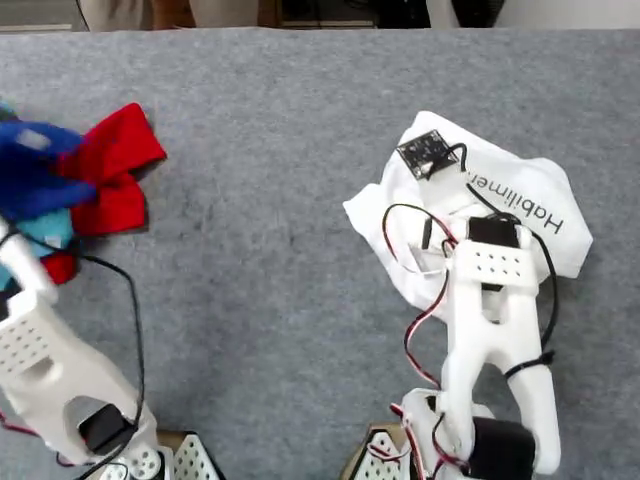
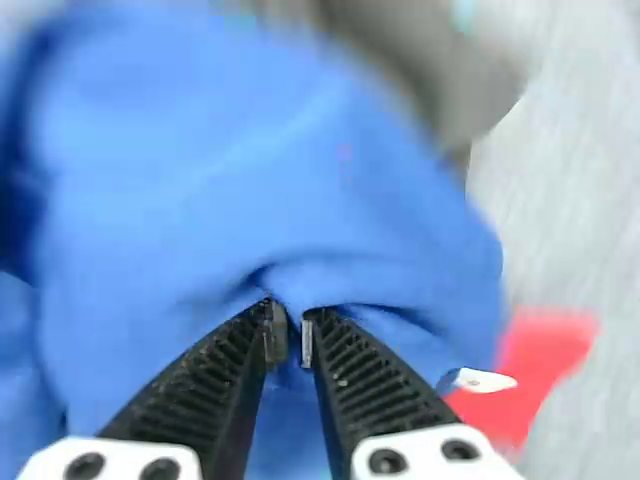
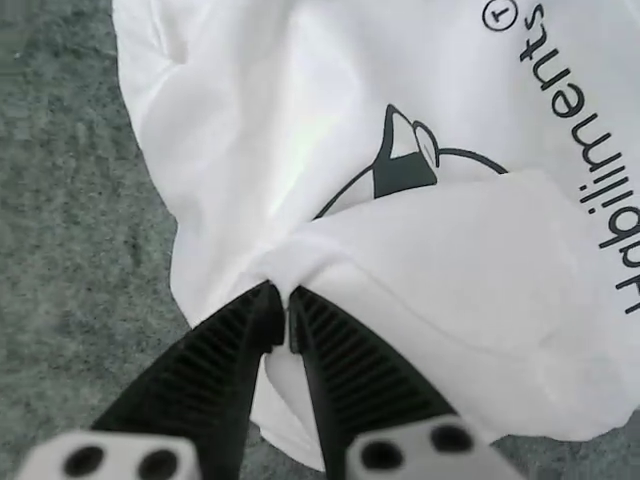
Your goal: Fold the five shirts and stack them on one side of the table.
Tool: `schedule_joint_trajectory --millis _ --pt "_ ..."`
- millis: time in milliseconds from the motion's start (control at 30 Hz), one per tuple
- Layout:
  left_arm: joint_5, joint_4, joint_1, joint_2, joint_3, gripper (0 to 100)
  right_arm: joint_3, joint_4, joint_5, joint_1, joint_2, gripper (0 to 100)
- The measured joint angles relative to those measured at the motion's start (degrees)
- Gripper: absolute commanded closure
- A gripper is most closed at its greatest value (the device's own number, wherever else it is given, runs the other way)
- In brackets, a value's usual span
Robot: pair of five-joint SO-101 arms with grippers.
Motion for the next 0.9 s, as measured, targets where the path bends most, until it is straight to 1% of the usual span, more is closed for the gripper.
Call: schedule_joint_trajectory --millis 100,167,300,367,433,500,633,733,800,900 --pt "0.0 0.1 -5.5 0.4 -12.0 98 -4.1 5.4 0.0 -4.0 -4.0 99.7" --pt "0.0 0.3 -7.1 1.6 -16.4 96 -8.3 8.5 0.1 -8.4 -6.7 99.7" --pt "0.0 2.4 -7.2 5.8 -17.0 84 -16.7 9.0 0.2 -19.6 -8.4 99.7" --pt "0.0 4.8 -7.2 7.8 -16.6 79 -21.9 8.0 0.2 -24.6 -8.3 99.7" --pt "0.0 8.1 -7.3 8.9 -16.6 76 -28.2 7.6 0.2 -28.8 -6.9 99.7" --pt "0.0 11.1 -6.8 9.2 -16.4 76 -34.6 7.6 0.2 -31.9 -4.6 99.7" --pt "0.0 15.7 -3.5 10.4 -16.3 75 -49.8 11.5 0.2 -34.3 0.7 99.7" --pt "-0.4 16.4 -0.6 10.5 -15.1 72 -60.4 17.6 0.2 -33.9 5.1 99.7" --pt "-0.8 16.7 0.9 10.6 -12.5 70 -63.5 22.5 0.2 -31.0 7.7 99.7" --pt "-2.8 16.7 2.7 10.7 -7.1 70 -64.0 30.2 0.2 -23.2 12.8 99.7"
